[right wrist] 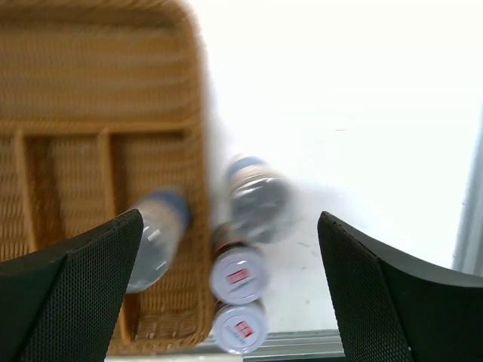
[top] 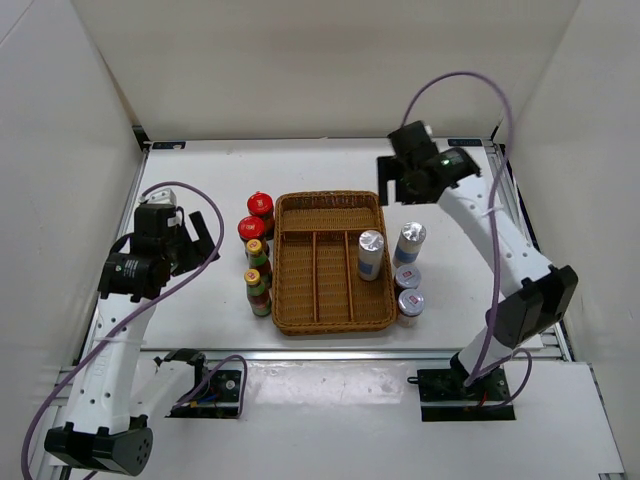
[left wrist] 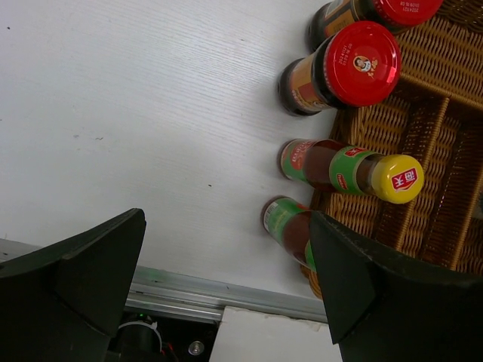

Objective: Organize the condiment bottles

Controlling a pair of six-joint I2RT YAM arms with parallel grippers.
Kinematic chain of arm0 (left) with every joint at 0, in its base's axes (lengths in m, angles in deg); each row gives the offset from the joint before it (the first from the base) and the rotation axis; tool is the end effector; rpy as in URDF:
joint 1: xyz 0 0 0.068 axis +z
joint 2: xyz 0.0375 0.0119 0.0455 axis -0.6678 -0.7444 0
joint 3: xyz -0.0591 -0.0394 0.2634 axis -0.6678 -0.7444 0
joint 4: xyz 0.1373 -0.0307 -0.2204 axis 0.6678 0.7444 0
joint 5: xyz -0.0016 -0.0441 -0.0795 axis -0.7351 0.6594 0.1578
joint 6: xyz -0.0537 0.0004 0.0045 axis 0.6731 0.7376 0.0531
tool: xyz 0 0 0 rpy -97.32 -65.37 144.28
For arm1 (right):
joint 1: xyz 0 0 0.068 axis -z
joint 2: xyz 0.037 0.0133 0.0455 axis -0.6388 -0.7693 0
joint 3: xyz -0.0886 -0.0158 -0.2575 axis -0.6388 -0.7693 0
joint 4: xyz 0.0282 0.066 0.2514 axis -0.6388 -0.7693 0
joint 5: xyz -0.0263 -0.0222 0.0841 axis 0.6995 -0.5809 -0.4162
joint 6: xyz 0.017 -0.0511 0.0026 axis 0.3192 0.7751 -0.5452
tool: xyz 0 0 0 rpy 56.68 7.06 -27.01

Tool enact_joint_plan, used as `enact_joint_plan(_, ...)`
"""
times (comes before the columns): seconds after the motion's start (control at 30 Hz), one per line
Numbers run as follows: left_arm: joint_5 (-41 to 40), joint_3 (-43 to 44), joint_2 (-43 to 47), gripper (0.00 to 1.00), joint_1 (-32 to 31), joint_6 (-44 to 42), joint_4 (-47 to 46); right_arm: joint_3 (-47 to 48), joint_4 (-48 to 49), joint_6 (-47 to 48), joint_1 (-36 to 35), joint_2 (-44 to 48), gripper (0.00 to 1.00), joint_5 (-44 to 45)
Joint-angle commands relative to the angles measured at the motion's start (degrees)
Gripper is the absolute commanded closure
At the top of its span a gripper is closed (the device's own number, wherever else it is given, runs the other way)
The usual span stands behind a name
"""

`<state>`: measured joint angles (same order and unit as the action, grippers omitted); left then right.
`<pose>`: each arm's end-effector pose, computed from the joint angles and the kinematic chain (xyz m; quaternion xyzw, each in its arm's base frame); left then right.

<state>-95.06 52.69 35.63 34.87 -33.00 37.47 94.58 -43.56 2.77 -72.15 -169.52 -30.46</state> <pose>0.1484 -0.0132 0.3520 -0.1582 0.9188 -0.0295 0.3605 0.2874 0.1665 0.3769 -0.0505 0.9307 -0.0349 0.3605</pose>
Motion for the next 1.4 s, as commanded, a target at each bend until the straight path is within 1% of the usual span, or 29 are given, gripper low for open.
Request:
enact_joint_plan(0.0,-0.6,-0.2,1.0,0.00,-0.7,1.3,-0.5,3.2,-6.1,-1.6,6.4,-1.9,0.00,2.2)
enact_joint_plan(0.03,-1.1,-0.9,1.0,0.00,-0.7,1.3,-0.5,3.2,-7.0,-1.6,8.1,-3.0,0.00,1.3)
enact_joint_plan(0.13,-1.1,-1.4,1.0,0.00,-0.7,2.6,-0.5,1.2,-8.5,-2.1,9.2,-6.3,0.00,-3.1)
enact_joint_plan(0.27,-1.6,-1.4,1.0,0.00,-0.7,3.2,-0.5,-4.7,-5.4,-2.1,9.8,-7.8,0.00,-6.9)
enact_joint_plan(0.37,-2.1,-1.4,1.0,0.00,-0.7,3.2,-0.5,-8.7,-4.9,-3.9,10.4,-9.3,0.00,-8.3)
enact_joint_plan(0.4,-2.1,-1.4,1.0,0.00,-0.7,3.2,-0.5,-9.9,-2.8,-4.5,10.4,-9.3,0.02,-9.9)
enact_joint_plan(0.47,-2.1,-1.4,1.0,0.00,-0.7,3.2,-0.5,-12.7,-1.3,-4.5,11.0,-8.2,0.07,-11.3)
enact_joint_plan(0.5,-2.1,-1.4,1.0,0.00,-1.2,3.2,-0.5,-12.7,-0.6,-5.1,11.0,-8.1,0.13,-11.3)
enact_joint_plan(0.57,-2.1,-1.4,1.0,0.00,-1.2,3.2,-0.5,-13.4,0.0,-5.1,11.0,-6.7,0.21,-11.3)
enact_joint_plan(0.6,-2.1,-1.4,1.0,0.00,-1.2,3.2,-0.5,-13.4,0.0,-5.1,11.0,-6.1,0.31,-11.3)
enact_joint_plan(0.67,-2.7,-1.4,1.0,0.00,-1.8,3.7,-0.5,-12.9,0.0,-5.1,11.0,-4.4,0.40,-10.2)
enact_joint_plan(0.7,-2.7,-2.0,1.0,0.00,-1.8,3.7,-0.5,-12.0,0.0,-5.1,11.0,-3.7,0.44,-9.4)
enact_joint_plan(0.73,-2.7,-2.0,1.0,0.00,-2.4,3.7,-0.5,-10.7,0.0,-5.1,11.0,-2.1,0.44,-8.1)
enact_joint_plan(0.8,-3.2,-2.0,1.0,0.00,-2.4,3.7,-0.5,-9.1,-0.6,-5.1,11.0,-0.8,0.49,-7.6)
enact_joint_plan(0.83,-3.2,-2.0,1.0,0.00,-3.0,4.2,-0.5,-8.0,-2.1,-5.1,11.0,0.0,0.54,-6.9)
enact_joint_plan(0.87,-3.2,-2.0,1.0,0.00,-3.0,4.2,-0.5,-5.5,-3.2,-5.1,11.0,0.0,0.57,-6.9)
enact_joint_plan(0.9,-3.2,-2.0,1.0,0.00,-3.0,4.2,-0.5,-4.3,-4.1,-5.1,11.0,0.8,0.63,-6.9)
enact_joint_plan(0.93,-3.2,-2.0,1.0,0.00,-3.6,4.2,-0.5,-3.3,-5.2,-5.1,11.0,1.9,0.72,-6.4)
enact_joint_plan(1.0,-3.7,-2.0,1.0,0.00,-3.6,4.2,-0.5,-1.0,-7.8,-5.1,11.0,3.3,0.77,-6.4)
enact_joint_plan(1.13,-4.2,-2.0,1.0,0.00,-4.1,4.7,-0.5,0.2,-11.2,-5.1,9.8,8.5,0.85,-7.7)
enact_joint_plan(1.23,-4.3,-2.0,1.5,0.00,-4.1,4.7,-0.5,0.2,-15.4,-5.6,8.5,11.1,0.94,-8.4)
enact_joint_plan(1.27,-4.3,-2.0,1.5,0.00,-4.1,4.7,-0.5,-0.7,-17.0,-6.3,6.9,11.7,0.97,-8.4)
enact_joint_plan(1.37,-4.8,-2.5,1.5,0.00,-4.7,5.3,-0.5,-3.3,-17.1,-6.8,3.2,14.7,0.99,-10.7)
